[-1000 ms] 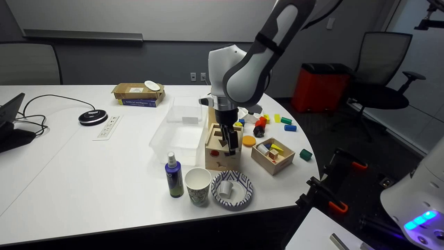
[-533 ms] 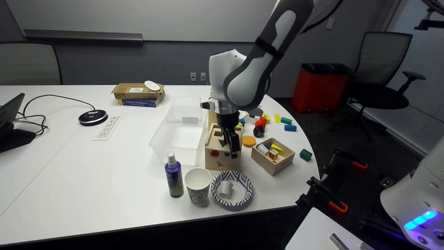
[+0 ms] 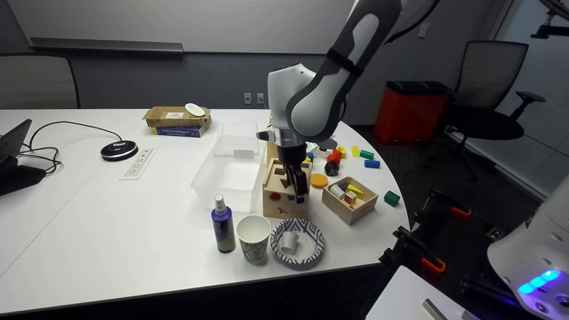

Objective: Open the lid on the wooden toy box.

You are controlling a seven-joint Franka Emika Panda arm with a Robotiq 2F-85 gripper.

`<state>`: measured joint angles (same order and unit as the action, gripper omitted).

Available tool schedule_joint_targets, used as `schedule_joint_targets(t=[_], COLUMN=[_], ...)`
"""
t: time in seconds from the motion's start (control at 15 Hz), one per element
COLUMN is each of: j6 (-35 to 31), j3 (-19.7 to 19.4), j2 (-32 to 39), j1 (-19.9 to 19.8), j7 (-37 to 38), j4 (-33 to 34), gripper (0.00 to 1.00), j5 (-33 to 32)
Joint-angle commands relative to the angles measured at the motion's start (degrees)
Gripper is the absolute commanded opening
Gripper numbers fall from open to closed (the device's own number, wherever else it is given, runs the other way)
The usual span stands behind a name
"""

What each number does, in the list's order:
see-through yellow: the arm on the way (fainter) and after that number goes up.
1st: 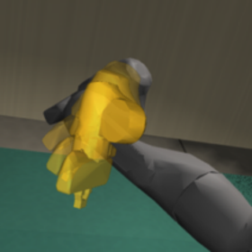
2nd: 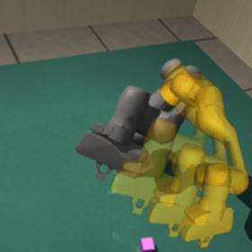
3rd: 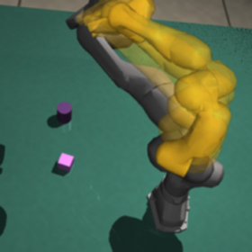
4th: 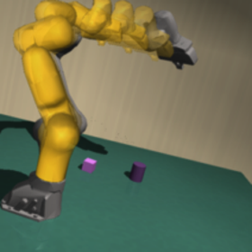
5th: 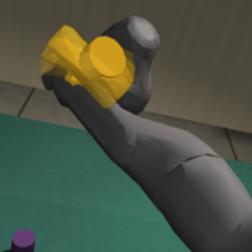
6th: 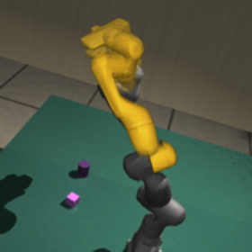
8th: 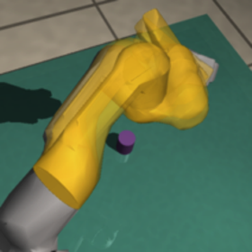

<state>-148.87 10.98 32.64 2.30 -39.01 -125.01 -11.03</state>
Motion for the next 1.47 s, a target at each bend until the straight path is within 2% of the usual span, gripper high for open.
schedule_joint_targets(t=[0.0,0.87,1.4], j6=[1.7,6.92,11.95], j3=[1.05,4.35,7.29], j2=[-0.1,-0.39,-0.94], j1=[0.05,-0.57,-1.26], j7=[1.15,-0.19,-1.63], j4=[-0.25,-1.07,-1.17], gripper=[1.0,1.0,1.0], j5=[0.65,3.77,9.15])
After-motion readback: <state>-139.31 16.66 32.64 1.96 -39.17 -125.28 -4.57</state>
